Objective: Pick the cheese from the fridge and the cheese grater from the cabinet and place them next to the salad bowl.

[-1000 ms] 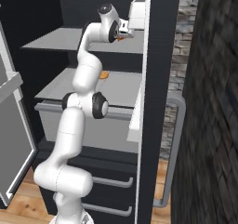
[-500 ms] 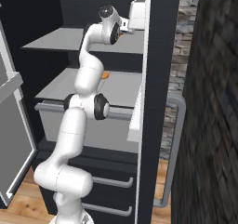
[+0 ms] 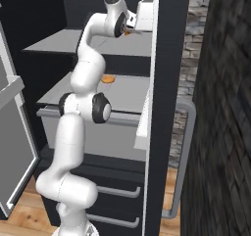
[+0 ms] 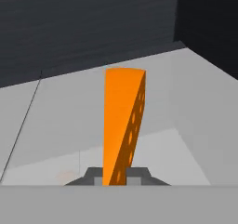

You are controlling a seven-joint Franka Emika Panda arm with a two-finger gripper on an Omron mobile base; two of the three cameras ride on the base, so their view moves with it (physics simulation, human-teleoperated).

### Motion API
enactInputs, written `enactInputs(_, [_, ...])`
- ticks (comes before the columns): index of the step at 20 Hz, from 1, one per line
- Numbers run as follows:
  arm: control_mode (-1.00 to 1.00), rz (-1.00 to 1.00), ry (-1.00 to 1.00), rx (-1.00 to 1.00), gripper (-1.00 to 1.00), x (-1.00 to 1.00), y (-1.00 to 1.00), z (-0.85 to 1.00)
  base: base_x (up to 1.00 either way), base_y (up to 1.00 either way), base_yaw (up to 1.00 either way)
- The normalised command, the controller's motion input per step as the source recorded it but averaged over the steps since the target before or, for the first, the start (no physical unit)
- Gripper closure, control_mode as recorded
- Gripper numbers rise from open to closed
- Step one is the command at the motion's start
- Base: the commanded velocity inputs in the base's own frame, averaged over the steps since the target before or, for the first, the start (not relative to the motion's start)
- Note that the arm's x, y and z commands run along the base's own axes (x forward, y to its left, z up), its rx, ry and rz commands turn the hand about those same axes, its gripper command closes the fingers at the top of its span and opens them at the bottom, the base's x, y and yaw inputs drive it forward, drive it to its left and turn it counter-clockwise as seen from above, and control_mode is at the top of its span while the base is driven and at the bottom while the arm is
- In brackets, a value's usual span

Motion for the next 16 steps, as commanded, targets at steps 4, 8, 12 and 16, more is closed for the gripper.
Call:
enactInputs(4, [-1.0,-0.04,0.0,0.03,1.0,-1.0,-0.1,-0.23,0.0,0.0,0.0])
enactInputs(8, [-1.0,0.0,-0.41,-0.02,1.0,-1.0,0.11,-1.0,0.0,0.0,0.0])
enactInputs(12, [-1.0,0.09,-0.55,-0.01,1.0,-1.0,0.57,-1.0,0.0,0.0,0.0])
enactInputs(16, [-1.0,0.09,-0.59,0.0,1.0,-1.0,0.4,-1.0,0.0,0.0,0.0])
